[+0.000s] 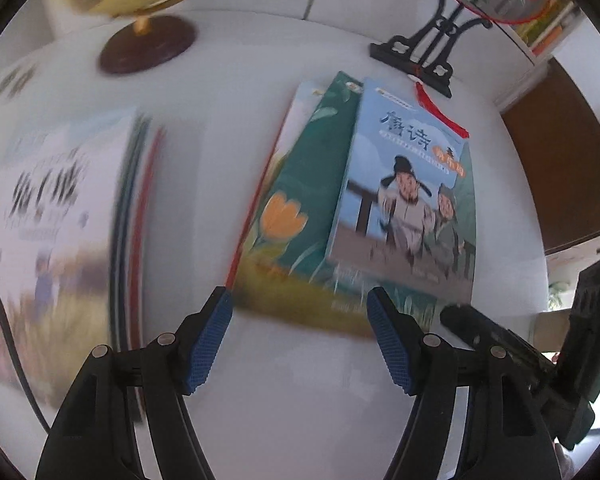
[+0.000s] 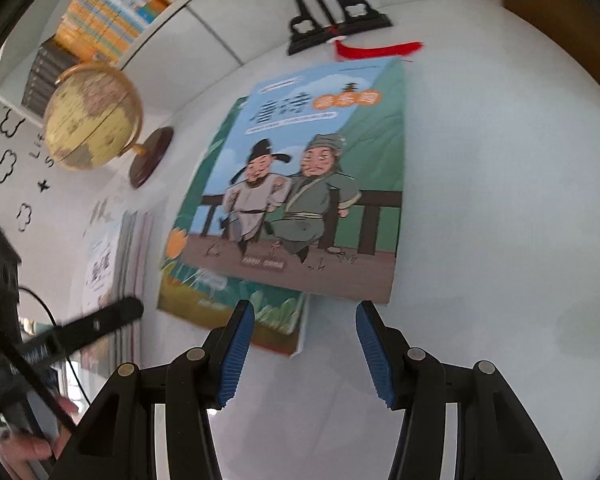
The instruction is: Organize books
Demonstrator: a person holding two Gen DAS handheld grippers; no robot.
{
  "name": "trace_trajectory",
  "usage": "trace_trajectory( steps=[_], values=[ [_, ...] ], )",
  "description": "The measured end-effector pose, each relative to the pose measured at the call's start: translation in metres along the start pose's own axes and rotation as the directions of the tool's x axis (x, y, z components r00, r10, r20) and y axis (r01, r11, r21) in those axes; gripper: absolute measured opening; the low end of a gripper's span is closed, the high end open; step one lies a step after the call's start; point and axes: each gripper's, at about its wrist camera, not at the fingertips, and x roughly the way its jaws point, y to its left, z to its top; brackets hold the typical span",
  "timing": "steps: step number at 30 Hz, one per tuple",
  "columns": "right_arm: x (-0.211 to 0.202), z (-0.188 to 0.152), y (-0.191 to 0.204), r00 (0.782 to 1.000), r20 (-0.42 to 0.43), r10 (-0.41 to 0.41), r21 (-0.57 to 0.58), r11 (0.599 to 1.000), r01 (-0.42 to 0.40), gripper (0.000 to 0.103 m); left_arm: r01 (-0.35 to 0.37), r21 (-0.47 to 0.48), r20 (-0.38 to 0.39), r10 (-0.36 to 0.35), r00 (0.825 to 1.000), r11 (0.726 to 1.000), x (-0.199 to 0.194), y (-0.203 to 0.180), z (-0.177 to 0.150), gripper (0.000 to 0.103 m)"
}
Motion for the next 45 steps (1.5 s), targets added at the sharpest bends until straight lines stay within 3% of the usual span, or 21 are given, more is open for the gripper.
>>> trace_trajectory(
  steps=[5, 11, 15, 17, 20, 22, 25, 28, 32, 38, 45],
  values=[
    [-0.005, 0.007, -0.005, 1.0, -0.001, 0.024, -0.008, 1.0, -0.024, 0.052, 0.035, 0.031, 0.013, -0.035, 0.999, 0.999, 0.003, -0.009, 0.013, 0.068],
    [-0.029, 0.007, 0.004, 0.985, -0.024, 0.17, -0.089, 0.981, -0.171, 0.052, 0.131, 0.033, 0.025, -0.132, 0.991, 0.991, 0.015, -0.01, 0.02, 0.068],
    [-0.035, 0.012, 0.01, 0.992, 0.026, 0.126, -0.171, 0.978, -0.119, 0.052, 0.12, 0.083, 0.046, -0.124, 0.991, 0.989, 0.021, -0.01, 0.03, 0.068],
    [-0.029, 0.015, 0.01, 0.995, 0.037, 0.09, -0.194, 0.978, -0.081, 0.052, 0.171, 0.084, 0.061, -0.177, 0.982, 0.982, 0.025, -0.007, 0.038, 0.068],
    [-0.021, 0.019, 0.013, 0.993, 0.032, 0.11, -0.261, 0.96, -0.098, 0.052, 0.263, 0.048, 0.083, -0.266, 0.96, 0.964, 0.028, -0.004, 0.044, 0.068],
    [-0.022, 0.021, 0.016, 0.993, 0.101, 0.066, -0.314, 0.949, -0.031, 0.052, 0.303, 0.071, 0.078, -0.308, 0.948, 0.95, 0.03, -0.01, 0.051, 0.068],
    [-0.019, 0.032, 0.007, 0.986, 0.166, 0.004, -0.283, 0.958, 0.044, 0.052, 0.301, 0.114, 0.071, -0.31, 0.948, 0.947, 0.036, -0.019, 0.059, 0.068],
    [-0.006, 0.044, -0.002, 0.986, 0.163, -0.036, -0.253, 0.964, 0.078, 0.052, 0.327, 0.123, 0.027, -0.332, 0.943, 0.937, 0.048, -0.027, 0.066, 0.068],
    [0.007, 0.057, -0.013, 0.982, 0.167, -0.086, -0.209, 0.97, 0.121, 0.052, 0.301, 0.121, 0.021, -0.306, 0.952, 0.946, 0.058, -0.035, 0.068, 0.068],
    [0.016, 0.061, -0.033, 0.985, 0.157, -0.075, -0.115, 0.989, 0.093, 0.052, 0.312, 0.118, 0.043, -0.318, 0.947, 0.943, 0.058, -0.035, 0.065, 0.072],
    [0.018, 0.061, -0.029, 0.988, 0.15, -0.023, -0.129, 0.991, 0.043, 0.056, 0.314, 0.082, 0.038, -0.318, 0.947, 0.946, 0.057, -0.038, 0.064, 0.082]
  ],
)
